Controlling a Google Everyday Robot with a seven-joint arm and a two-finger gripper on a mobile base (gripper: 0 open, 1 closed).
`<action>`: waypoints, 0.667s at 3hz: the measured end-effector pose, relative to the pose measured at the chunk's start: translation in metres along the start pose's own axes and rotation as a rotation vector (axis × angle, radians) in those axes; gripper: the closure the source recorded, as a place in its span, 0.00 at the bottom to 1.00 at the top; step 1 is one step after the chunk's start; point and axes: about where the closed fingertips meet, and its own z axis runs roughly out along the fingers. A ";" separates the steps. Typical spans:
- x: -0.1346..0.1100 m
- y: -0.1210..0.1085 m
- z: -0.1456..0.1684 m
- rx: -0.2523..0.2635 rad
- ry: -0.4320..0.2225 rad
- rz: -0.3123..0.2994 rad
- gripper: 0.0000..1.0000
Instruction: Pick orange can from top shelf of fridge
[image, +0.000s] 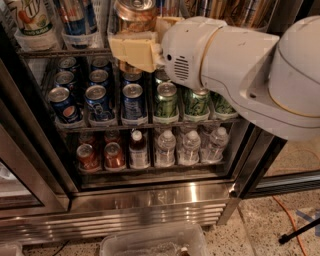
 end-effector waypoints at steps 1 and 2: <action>0.000 0.000 0.000 0.000 0.000 0.000 1.00; 0.015 0.007 0.005 -0.047 0.056 -0.023 1.00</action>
Offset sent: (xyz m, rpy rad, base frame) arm 0.0069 0.0101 -0.0482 -0.1765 0.0882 0.1211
